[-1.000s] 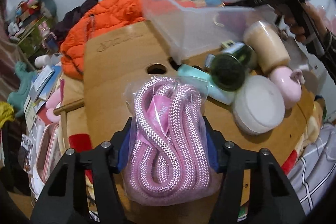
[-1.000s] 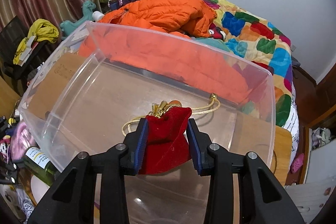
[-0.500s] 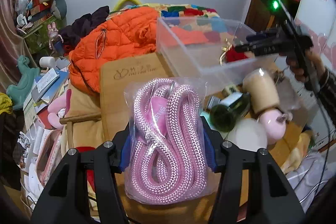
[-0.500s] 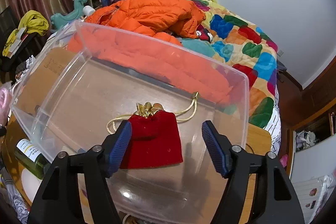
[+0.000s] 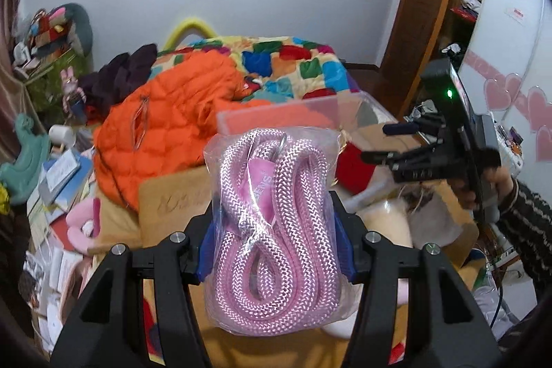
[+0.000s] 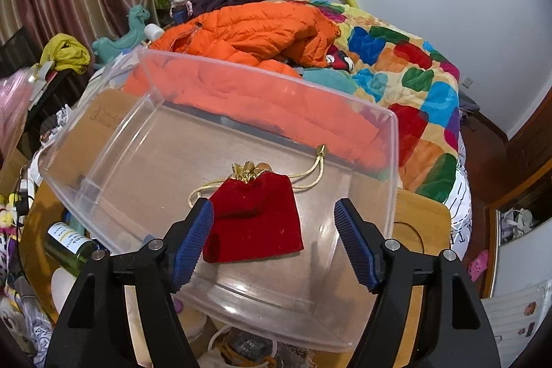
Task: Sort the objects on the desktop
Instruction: 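Carry the pink rope bag into the clear box and open the left gripper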
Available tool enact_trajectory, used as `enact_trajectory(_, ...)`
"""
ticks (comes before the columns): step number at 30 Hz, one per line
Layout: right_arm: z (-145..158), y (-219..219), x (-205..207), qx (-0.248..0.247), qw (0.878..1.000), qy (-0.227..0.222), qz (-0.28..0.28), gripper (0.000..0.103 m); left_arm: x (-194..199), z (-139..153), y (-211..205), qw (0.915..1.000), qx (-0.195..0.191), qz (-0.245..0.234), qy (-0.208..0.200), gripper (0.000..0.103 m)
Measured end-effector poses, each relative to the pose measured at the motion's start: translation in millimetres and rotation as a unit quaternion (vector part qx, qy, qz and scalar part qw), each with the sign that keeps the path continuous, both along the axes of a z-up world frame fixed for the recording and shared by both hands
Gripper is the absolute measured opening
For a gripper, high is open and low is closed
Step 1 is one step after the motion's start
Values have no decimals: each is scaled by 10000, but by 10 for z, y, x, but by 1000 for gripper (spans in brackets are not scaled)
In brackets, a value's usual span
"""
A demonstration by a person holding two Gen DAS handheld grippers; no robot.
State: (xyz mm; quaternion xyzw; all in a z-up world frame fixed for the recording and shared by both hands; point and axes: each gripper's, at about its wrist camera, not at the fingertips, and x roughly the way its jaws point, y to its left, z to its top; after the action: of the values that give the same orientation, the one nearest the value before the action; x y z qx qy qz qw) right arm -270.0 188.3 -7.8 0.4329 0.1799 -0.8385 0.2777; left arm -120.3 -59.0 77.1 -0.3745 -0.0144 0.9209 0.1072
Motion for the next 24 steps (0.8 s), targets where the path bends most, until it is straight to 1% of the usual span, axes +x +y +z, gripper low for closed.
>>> enact_trajectory(4,43,81,67,-101,9999,108,-25,71,-192,-25,117,10000,26,-46,-23,56)
enact_trajectory(5,55,97,86,-113,9998,147,-31,73,-262,-57,136,9999,77,-40,-84,56)
enact_trajectory(6,72,131,119,-128,9996,248,-47,77,-331,-90,153,9998,123,-48,-153,56)
enact_trajectory(7,84,152,136,-128,9994,322,-57,78,-383,-112,163,9997,149,-59,-189,56)
enact_trajectory(9,115,202,203,-98,9983,560,-84,78,-488,-157,212,9996,101,-39,-255,56)
enact_trajectory(12,149,270,243,-119,9971,745,-119,78,-649,-217,268,9994,31,-56,-345,56)
enact_trajectory(18,154,354,170,-257,9967,738,-202,79,-863,-339,362,9987,-23,-99,-508,56)
enact_trajectory(21,154,355,132,-251,9964,779,-222,79,-932,-390,415,9984,-136,-139,-539,56)
enact_trajectory(24,160,365,119,-368,9959,797,-199,79,-1016,-494,470,9971,-185,-212,-706,56)
